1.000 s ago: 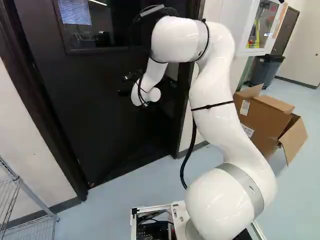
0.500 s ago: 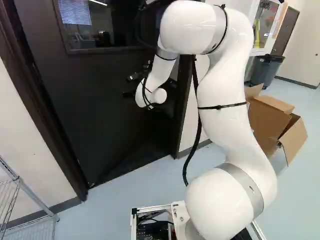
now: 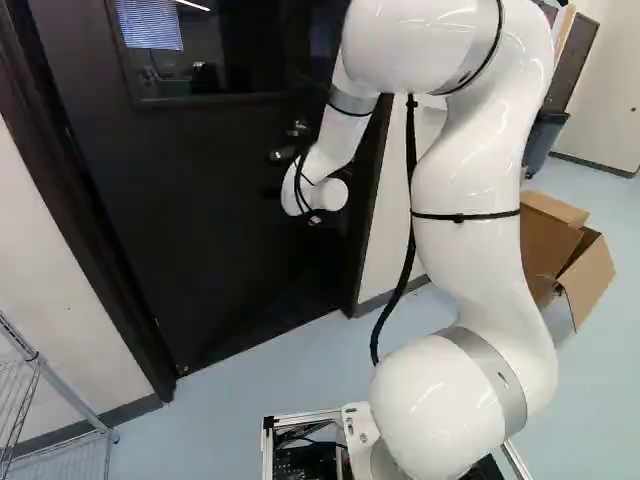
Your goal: Open the door and move inside
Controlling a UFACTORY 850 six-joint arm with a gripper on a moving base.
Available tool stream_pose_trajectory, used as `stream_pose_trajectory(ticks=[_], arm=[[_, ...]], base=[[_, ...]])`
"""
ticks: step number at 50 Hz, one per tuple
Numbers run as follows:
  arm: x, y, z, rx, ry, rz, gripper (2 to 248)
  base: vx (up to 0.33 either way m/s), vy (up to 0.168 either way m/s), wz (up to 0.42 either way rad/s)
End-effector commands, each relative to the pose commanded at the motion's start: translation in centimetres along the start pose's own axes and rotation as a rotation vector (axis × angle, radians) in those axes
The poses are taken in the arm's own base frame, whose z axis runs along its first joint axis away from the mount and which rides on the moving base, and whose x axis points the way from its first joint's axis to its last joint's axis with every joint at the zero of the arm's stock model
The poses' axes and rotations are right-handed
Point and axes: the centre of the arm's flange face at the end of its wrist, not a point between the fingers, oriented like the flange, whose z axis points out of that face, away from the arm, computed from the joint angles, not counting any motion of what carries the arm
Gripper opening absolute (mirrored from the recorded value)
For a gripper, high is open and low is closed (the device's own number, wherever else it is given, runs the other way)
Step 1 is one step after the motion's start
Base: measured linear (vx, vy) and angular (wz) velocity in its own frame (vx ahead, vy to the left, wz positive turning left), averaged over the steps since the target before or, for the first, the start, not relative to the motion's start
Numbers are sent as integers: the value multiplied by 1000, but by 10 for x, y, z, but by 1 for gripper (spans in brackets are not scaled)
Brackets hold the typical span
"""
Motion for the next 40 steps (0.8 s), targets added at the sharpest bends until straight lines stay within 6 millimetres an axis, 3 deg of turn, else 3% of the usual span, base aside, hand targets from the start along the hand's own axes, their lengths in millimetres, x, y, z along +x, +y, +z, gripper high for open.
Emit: stream_pose_trajectory(ticks=[40], arm=[[-23,41,-75,-198,-66,142,247]], base=[[0,0,0]])
